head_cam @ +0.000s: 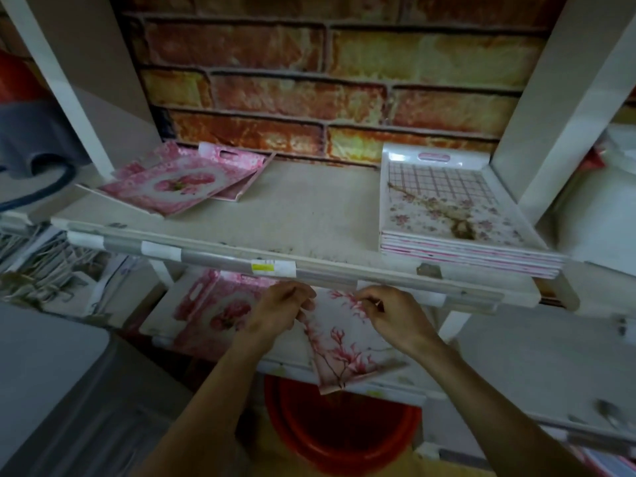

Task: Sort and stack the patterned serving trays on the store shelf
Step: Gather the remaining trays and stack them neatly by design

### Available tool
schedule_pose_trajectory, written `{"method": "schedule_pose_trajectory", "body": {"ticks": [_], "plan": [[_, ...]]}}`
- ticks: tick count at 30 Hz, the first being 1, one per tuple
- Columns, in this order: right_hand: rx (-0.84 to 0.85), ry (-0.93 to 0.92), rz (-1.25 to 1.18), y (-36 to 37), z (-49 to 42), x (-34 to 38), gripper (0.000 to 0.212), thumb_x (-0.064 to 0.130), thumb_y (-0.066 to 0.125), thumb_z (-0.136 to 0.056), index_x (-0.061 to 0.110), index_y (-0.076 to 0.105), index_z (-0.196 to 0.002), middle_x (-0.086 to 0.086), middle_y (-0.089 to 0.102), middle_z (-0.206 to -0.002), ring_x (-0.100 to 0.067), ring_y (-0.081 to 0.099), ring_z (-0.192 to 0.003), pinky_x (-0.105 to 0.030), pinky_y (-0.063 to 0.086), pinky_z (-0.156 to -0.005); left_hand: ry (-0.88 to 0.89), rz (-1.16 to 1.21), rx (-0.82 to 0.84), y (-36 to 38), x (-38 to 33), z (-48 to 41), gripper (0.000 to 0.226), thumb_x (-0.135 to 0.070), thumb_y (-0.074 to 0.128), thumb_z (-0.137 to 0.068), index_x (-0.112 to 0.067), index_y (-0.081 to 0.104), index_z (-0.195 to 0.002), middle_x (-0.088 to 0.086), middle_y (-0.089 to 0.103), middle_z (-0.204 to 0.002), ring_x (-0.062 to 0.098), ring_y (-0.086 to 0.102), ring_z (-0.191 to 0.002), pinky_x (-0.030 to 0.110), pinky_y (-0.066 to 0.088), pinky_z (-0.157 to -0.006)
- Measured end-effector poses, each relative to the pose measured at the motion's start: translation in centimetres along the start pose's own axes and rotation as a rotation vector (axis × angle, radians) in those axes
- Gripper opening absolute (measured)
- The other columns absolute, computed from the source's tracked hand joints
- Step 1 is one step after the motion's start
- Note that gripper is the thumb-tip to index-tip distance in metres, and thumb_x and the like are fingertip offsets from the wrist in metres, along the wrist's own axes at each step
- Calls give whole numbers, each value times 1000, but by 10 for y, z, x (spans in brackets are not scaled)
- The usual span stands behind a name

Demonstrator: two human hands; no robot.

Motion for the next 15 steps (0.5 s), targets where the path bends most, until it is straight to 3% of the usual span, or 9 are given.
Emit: {"method": "schedule_pose_trajectory", "body": {"ticks": [5,9,15], "plan": [[116,76,10,28,6,-41,24,22,54,-96,28,71,-113,13,69,-119,-5,64,-101,-21,49,-91,-144,-31,68,18,38,0,19,-22,52,-97,-15,69,-92,-1,70,-74,9,59,-53,21,36,-46],[170,134,-29,46,6,-72,25,21,54,-95,27,71,-112,11,70,-117,-6,65,-100,-26,50,-92,-248,-39,82,36,70,-4,20,-26,53,-97,-14,70,-97,3,72,-81,12,61,-56,20,38,-45],[252,161,-119,77,8,-115,25,16,53,-96,24,71,-112,9,69,-120,-6,63,-103,-21,47,-91,-388,-16,58,64,106,-10,22,-24,55,-97,-8,69,-102,8,70,-83,17,60,-58,22,40,-47]]}}
Point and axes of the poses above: each hand's wrist, its own z-axis away from the middle knuckle, its own y-axis out of the palm, x = y × z, the point moved 2 cm from there along -z, towards the middle knuckle
